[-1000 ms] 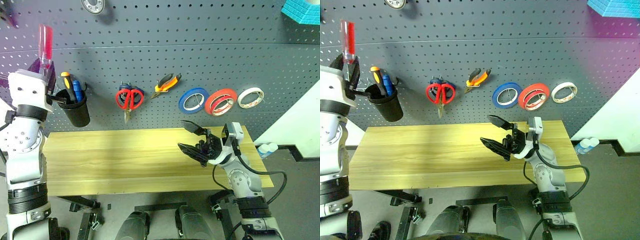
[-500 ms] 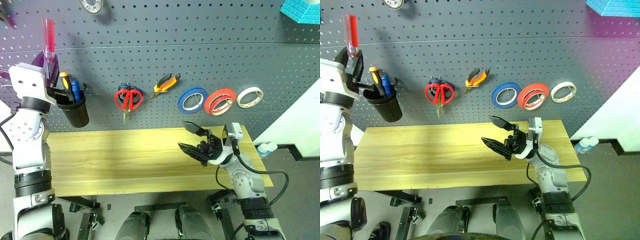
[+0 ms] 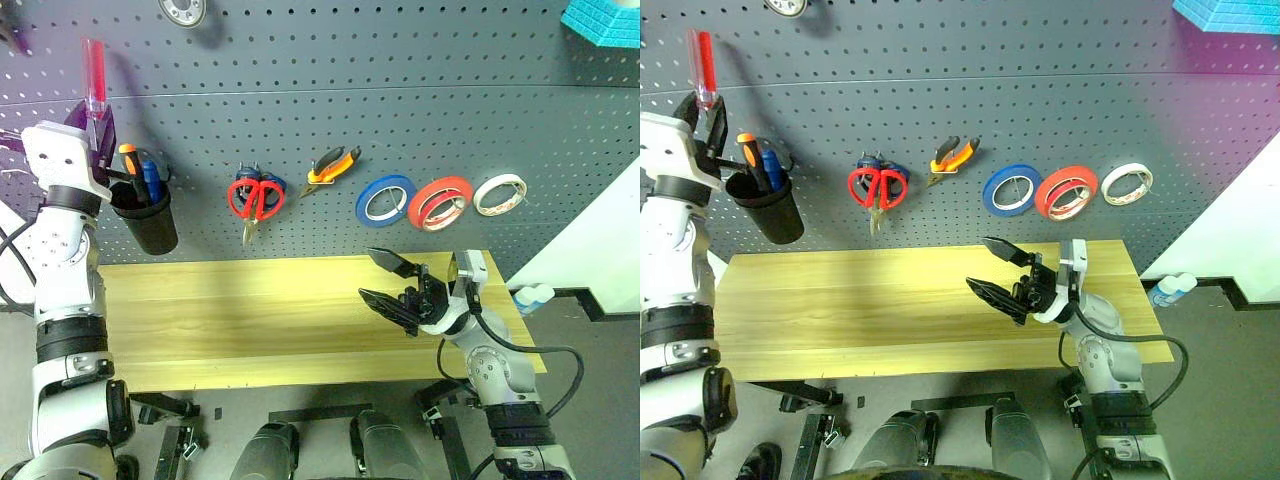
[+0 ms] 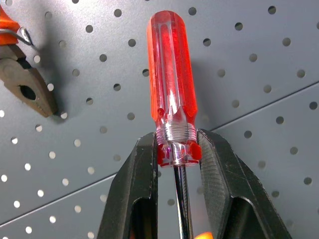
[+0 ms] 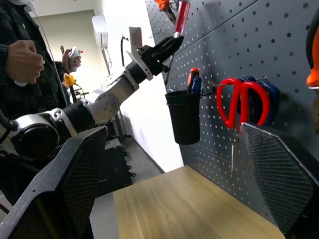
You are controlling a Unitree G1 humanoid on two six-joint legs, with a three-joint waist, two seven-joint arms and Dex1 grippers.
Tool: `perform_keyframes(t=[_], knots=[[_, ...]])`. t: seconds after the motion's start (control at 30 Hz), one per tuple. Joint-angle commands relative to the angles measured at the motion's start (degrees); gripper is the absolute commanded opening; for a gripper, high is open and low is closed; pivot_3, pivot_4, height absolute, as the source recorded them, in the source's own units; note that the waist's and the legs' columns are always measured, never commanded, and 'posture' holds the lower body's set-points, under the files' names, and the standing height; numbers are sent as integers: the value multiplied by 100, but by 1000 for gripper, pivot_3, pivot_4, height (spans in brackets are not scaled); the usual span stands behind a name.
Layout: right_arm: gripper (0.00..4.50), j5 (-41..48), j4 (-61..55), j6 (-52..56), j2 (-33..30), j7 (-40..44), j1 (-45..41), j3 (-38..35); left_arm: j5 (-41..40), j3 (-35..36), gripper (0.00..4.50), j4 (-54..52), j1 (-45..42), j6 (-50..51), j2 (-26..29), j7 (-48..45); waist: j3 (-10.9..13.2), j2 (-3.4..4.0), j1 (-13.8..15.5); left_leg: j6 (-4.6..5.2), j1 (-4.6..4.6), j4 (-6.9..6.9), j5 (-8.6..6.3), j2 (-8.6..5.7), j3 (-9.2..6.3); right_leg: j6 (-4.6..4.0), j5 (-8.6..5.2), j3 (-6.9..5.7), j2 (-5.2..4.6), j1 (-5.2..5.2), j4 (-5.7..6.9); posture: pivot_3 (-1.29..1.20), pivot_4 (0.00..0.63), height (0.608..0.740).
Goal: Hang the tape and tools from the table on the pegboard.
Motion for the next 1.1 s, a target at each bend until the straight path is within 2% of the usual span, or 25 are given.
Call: perform_keyframes(t=[0.03,0.33,0.87,1.1], knots=[[4500,53,-273,13,-46,-33,15,-33,-56,-47,813,168,-160,-325,-6,-8,1,0,2,0,0,0,0,0,0,0,0,0,0,0,0,-90,166,740],[4500,72,-362,69,-127,-108,36,-58,-97,-155,813,155,151,-520,-289,-9,10,-2,-6,1,-2,-1,-1,0,-1,0,0,0,-1,-1,-3,-96,171,740],[4500,40,-210,77,-209,-104,-59,-74,18,-135,813,-21,892,-294,-405,421,14,0,-1,3,-2,-6,-2,1,-1,0,0,1,-1,0,-9,-84,162,740],[4500,17,-155,44,-192,-108,-81,-77,-203,-41,3175,-171,875,-219,-425,384,14,0,8,3,-2,-6,-2,1,-2,0,0,0,-1,1,-11,-85,158,740]])
